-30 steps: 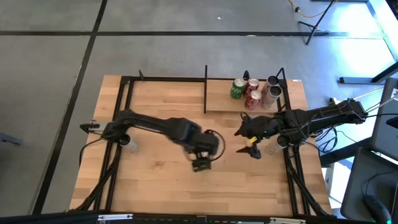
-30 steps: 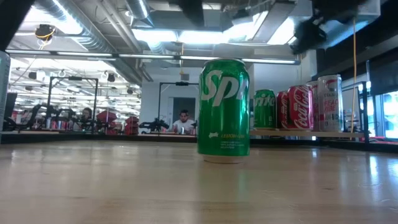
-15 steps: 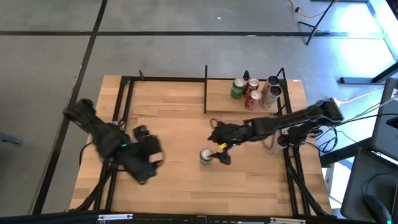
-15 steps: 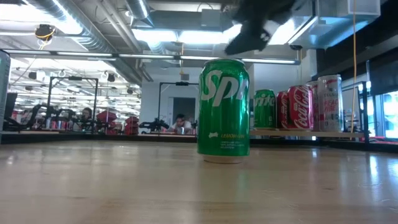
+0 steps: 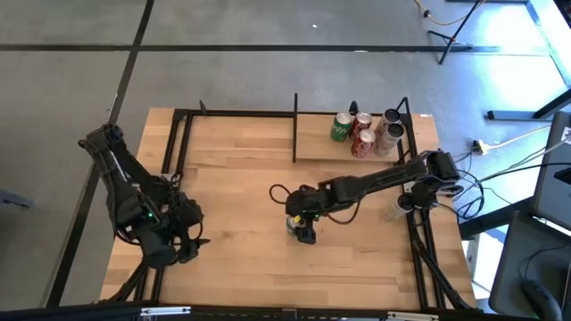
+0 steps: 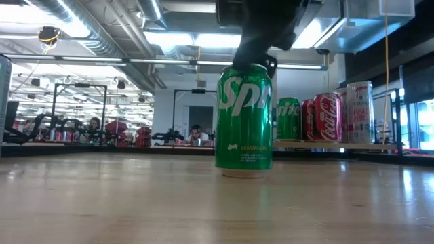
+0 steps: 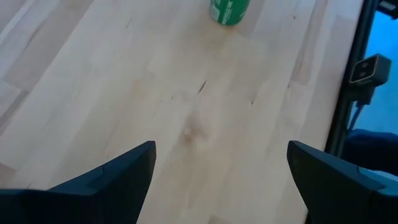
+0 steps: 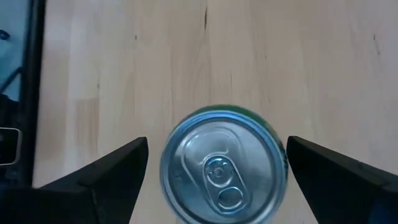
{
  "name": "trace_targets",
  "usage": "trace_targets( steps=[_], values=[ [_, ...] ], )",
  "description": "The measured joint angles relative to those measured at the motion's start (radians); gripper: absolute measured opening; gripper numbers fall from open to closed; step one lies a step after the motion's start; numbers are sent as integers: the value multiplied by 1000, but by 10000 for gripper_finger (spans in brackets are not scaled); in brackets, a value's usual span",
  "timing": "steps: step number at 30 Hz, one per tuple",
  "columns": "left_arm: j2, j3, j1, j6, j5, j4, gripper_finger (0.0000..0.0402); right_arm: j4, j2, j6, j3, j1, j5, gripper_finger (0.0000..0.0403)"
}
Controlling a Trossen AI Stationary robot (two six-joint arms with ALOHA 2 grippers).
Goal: Place canned beverage on shelf
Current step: Put the top green soda can on the shelf aligned with the other green soda can
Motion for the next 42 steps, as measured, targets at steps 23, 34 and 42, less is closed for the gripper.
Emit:
trace_targets(
  steps=[23, 34, 42],
  values=[
    [2, -10, 3, 46, -64, 2, 350, -259, -265, -24, -2, -93, 134, 266],
    [3, -10, 77, 35, -67, 58, 350, -413, -379, -366, -11, -478, 134, 266],
    [3, -10, 150, 35, -72, 106, 350, -367, -379, -558, -144, -653, 67, 266]
  ],
)
